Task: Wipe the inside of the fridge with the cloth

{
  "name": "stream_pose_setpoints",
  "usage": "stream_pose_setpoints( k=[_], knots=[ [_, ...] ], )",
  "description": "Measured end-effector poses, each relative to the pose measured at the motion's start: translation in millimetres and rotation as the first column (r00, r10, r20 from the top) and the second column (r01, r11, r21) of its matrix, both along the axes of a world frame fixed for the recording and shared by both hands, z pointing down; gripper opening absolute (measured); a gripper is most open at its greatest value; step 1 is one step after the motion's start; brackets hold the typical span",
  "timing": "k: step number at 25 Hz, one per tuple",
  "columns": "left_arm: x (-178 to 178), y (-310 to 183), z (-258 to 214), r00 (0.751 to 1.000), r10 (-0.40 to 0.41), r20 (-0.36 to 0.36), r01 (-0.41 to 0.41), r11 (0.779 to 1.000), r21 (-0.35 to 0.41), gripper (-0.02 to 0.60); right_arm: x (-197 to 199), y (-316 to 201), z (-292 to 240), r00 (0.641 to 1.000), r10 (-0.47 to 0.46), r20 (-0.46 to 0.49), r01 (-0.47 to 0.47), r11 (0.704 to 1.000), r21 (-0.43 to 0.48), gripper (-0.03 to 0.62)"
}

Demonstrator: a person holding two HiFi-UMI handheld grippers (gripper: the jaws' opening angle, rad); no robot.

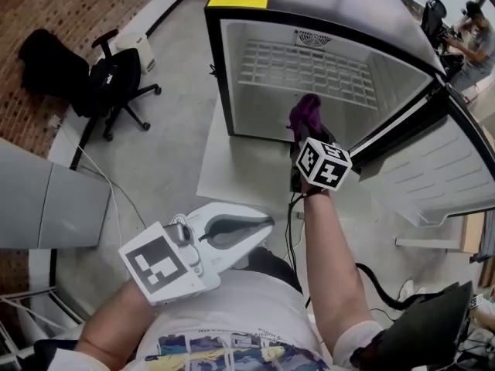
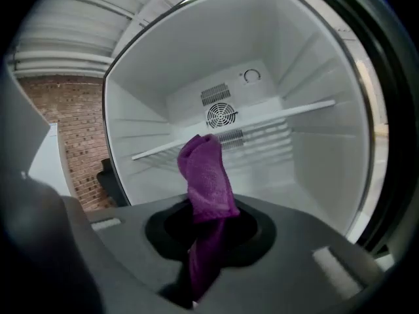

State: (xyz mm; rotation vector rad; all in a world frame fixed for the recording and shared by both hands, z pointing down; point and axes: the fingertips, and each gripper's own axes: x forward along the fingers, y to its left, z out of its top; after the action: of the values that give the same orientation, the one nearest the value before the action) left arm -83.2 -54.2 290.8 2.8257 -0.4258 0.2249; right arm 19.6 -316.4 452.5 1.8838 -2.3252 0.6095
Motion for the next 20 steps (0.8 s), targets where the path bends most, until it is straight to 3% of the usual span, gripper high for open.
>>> stream_pose_setpoints(
  k=[4,11,20],
  knots=[
    [-3.5,-5.5,9.9,0.998,-0.063,0.021,0.063,0.998,0.001,0.006,-34.2,-26.2,17.8,0.996,-0.094,0.004,0.094,0.995,-0.019,0.054],
    [-24.8,-20.9,21.3,0.983,-0.179,0.043,0.180,0.984,-0.015,0.006,-78.5,-70.2,36.7,0.984,-0.178,-0.029,0.177,0.984,-0.027,0.054],
    [-41.4,-34.3,33.6,0.958,-0.277,0.078,0.280,0.960,-0.027,0.006,-116.9,-112.3,58.7,0.974,-0.222,-0.037,0.221,0.975,-0.034,0.054]
  ],
)
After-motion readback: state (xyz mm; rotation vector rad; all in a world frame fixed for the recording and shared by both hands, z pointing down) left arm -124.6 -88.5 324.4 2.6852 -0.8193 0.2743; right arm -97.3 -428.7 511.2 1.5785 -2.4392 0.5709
